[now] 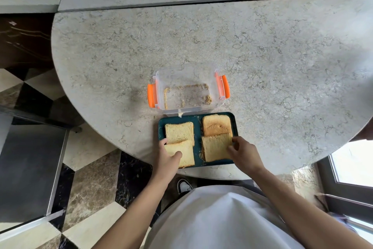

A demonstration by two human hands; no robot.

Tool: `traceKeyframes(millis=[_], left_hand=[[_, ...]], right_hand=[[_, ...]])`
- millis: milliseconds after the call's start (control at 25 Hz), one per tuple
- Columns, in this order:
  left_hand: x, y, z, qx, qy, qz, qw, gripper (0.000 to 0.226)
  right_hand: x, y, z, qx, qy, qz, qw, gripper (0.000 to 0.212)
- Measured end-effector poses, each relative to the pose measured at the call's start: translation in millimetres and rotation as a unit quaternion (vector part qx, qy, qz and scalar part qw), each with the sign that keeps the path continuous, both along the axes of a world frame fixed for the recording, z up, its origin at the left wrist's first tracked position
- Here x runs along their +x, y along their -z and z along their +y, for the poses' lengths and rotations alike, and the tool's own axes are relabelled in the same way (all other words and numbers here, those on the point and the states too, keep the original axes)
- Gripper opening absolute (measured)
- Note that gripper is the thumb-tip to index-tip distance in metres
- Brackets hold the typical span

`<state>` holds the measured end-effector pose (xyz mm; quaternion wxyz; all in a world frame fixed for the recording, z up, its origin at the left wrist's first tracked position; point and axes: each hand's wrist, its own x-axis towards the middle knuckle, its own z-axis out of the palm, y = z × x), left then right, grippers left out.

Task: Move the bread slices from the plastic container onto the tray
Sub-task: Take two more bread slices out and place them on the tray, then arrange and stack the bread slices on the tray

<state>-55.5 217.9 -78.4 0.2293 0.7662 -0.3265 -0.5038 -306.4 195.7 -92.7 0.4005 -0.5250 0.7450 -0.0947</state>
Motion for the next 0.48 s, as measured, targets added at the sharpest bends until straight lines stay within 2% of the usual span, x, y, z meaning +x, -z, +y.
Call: traceKeyframes(millis=[120,200,320,480], left_hand=[[-1.4,-3.1,0.7,-0.012,0.035,-0.052,0.998,0.064],[1.0,-3.9,-0.4,-0.014,0.046,-0.09,0.995,0.065],[6.8,-2.7,0.3,-0.014,0.057,-0.111,0.992,0.066],[12.1,-2.6,-8.2,-0.034,0.052,-0.133,0.989,0.059]], right_hand=[[2.9,0.3,0.0,-0.012,-0.023,0.042,0.999,0.016],[5.3,-2.2,-1.0,-0.024,-0.027,0.062,0.997,0.028],[9.9,-9.1,-3.8,-0.066,-0.034,0.083,0.994,0.039],[31.3,-18.9,-22.6,-0.123,-0.088,0.044,0.987,0.038]])
